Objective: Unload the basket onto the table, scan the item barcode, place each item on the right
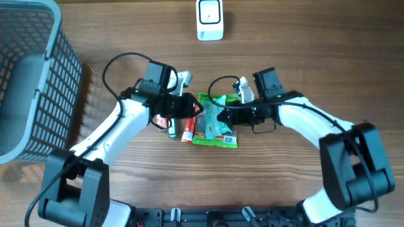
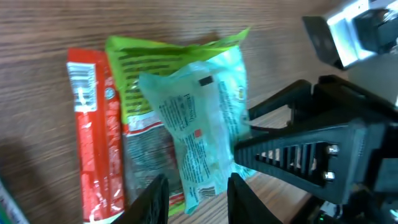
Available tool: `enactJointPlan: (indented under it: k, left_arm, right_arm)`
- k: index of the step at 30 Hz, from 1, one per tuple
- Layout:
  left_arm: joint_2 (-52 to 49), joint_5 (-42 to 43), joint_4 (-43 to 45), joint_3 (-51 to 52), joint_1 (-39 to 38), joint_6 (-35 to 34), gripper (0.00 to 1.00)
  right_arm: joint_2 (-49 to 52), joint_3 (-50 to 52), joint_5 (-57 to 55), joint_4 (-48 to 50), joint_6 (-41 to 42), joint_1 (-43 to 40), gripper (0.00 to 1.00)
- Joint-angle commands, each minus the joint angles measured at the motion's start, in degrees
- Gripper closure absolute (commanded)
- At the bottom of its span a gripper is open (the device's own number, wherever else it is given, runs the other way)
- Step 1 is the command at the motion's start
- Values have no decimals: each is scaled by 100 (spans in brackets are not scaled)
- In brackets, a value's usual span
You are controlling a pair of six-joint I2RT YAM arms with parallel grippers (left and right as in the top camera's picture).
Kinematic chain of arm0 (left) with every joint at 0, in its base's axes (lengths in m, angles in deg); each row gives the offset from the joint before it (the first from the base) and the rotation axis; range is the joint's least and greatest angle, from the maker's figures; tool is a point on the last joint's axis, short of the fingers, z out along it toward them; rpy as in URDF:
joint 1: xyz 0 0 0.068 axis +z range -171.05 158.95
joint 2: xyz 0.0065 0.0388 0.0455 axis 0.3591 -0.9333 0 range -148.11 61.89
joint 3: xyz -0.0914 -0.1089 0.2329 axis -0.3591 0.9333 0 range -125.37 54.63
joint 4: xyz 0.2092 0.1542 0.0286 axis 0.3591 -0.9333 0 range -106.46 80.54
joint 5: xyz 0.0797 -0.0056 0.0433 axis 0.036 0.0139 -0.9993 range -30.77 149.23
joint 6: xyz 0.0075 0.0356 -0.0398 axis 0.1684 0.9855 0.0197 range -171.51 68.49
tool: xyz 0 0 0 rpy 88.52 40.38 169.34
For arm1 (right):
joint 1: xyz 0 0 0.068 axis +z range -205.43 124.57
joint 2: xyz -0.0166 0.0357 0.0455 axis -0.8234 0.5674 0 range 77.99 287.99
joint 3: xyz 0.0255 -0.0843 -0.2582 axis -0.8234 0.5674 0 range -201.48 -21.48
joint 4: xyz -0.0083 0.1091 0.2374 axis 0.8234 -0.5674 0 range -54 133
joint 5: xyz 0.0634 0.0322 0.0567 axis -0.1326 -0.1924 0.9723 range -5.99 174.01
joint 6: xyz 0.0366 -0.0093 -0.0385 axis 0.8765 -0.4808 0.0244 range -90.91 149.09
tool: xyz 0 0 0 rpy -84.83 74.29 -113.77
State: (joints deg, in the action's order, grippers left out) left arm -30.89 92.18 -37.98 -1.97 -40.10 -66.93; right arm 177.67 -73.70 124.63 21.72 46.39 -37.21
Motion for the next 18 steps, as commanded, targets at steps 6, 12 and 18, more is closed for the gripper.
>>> enactJointPlan:
  k: [6,12,18]
  left_arm:
    - [-81,518,160,-293,20,-50,75]
    - [-640,1432,708,-293,22,-46,92]
    - [-1091,1506,1143,-293,22,-44,94]
  right_arm:
    - [-1062,-483,365,-774,-208,-96,65]
    - [-1054,-72,883,-922,-210,42,92]
    - [-1054,278,516,-297,269,404,92]
